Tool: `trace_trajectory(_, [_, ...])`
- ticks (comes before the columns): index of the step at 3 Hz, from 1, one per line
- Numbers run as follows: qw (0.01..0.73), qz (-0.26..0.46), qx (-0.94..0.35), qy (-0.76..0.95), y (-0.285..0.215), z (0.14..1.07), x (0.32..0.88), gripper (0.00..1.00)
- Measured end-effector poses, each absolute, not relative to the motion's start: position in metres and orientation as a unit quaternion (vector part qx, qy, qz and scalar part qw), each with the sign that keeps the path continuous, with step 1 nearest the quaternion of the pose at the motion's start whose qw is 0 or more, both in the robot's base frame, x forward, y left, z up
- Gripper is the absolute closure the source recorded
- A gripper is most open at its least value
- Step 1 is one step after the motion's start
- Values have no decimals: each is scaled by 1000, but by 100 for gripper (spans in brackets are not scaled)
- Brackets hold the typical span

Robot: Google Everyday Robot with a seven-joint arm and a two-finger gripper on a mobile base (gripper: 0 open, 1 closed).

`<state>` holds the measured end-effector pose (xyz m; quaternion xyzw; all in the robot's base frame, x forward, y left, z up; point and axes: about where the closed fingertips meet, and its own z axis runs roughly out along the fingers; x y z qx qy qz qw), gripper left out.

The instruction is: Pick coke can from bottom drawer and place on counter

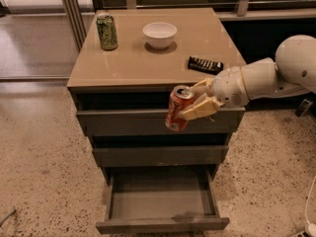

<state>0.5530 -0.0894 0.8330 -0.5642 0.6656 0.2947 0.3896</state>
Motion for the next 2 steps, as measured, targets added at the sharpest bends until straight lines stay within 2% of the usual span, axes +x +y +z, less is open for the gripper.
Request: trace_trajectory(2, [396,282,-559,672,-87,835,558,100])
